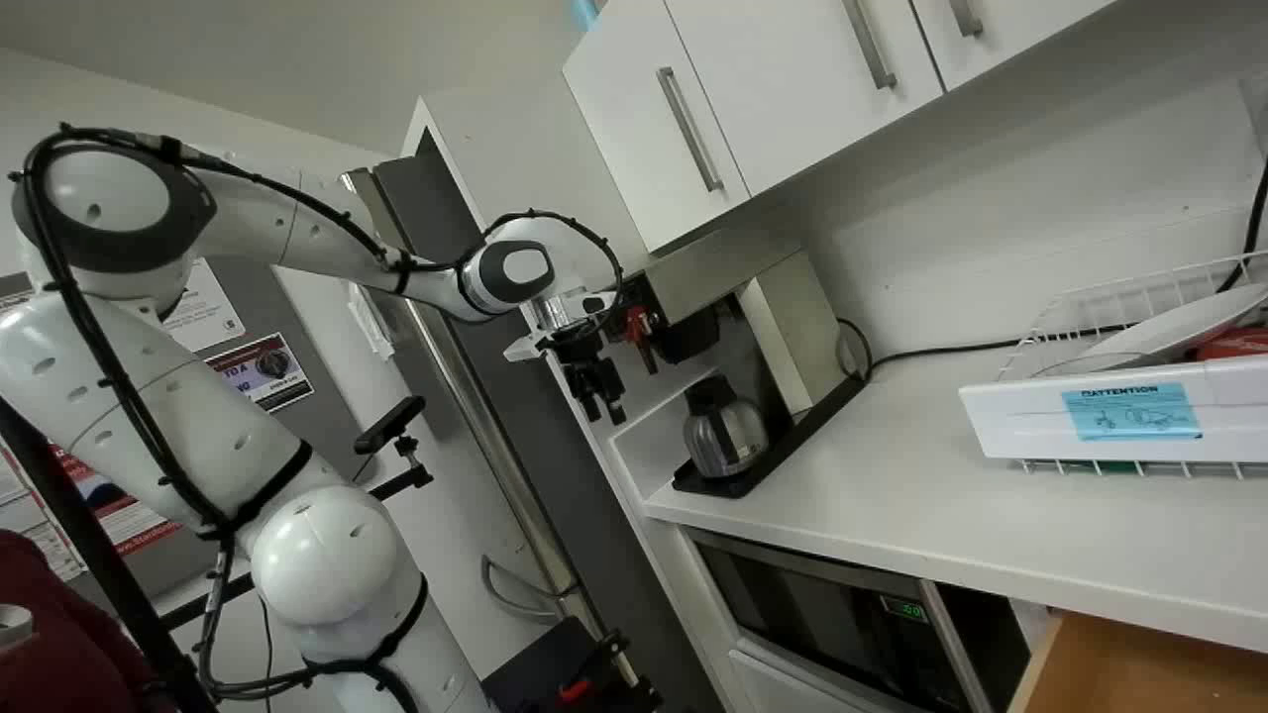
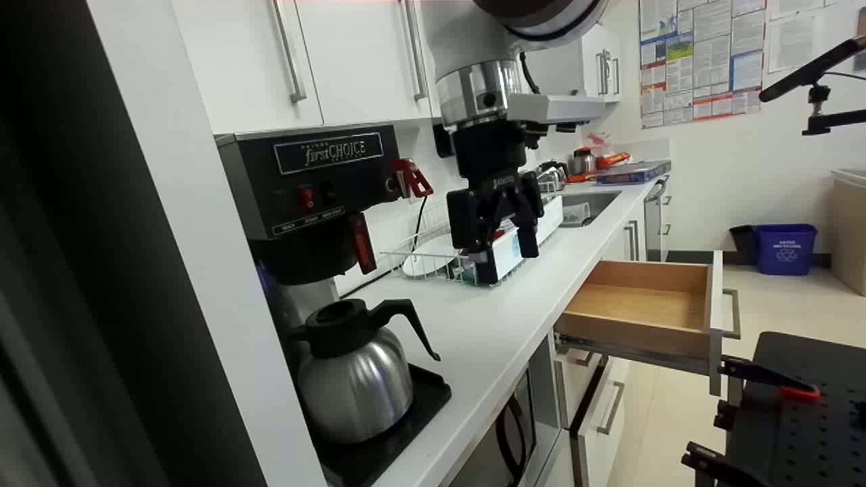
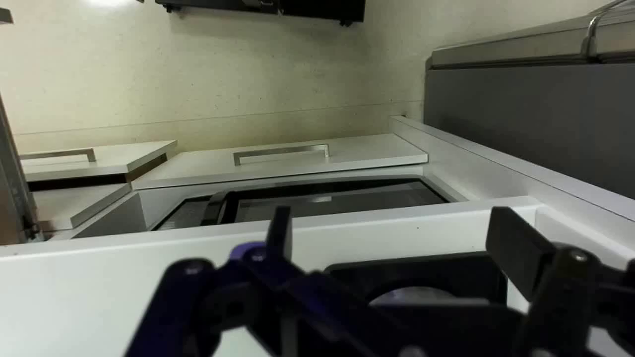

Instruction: Turn on the coffee maker

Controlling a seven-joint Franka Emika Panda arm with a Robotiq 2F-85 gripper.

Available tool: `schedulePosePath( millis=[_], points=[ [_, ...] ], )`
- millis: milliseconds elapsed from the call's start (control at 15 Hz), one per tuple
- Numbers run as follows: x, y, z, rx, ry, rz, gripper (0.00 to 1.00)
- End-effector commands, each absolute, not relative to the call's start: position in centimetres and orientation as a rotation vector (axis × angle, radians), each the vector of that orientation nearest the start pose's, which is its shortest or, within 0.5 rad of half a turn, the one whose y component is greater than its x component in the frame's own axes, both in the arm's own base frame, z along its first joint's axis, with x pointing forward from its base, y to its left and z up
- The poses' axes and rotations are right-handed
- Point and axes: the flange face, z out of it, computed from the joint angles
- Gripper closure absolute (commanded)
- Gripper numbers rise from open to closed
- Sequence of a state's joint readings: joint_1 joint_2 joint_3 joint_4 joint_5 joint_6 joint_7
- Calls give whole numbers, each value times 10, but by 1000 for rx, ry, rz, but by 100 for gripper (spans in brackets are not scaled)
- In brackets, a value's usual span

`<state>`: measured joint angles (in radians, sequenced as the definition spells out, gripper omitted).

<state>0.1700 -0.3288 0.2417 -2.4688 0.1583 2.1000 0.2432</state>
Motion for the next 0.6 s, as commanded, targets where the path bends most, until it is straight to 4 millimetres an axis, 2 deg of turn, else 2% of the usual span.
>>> schedulePosePath(
  millis=[0, 267, 533],
  points=[
    [390, 179, 407, -3098, -110, 96, 0],
    [390, 181, 407, -3106, -107, 61, 0],
    [368, 184, 436, -3064, -120, -95, 0]
  ],
)
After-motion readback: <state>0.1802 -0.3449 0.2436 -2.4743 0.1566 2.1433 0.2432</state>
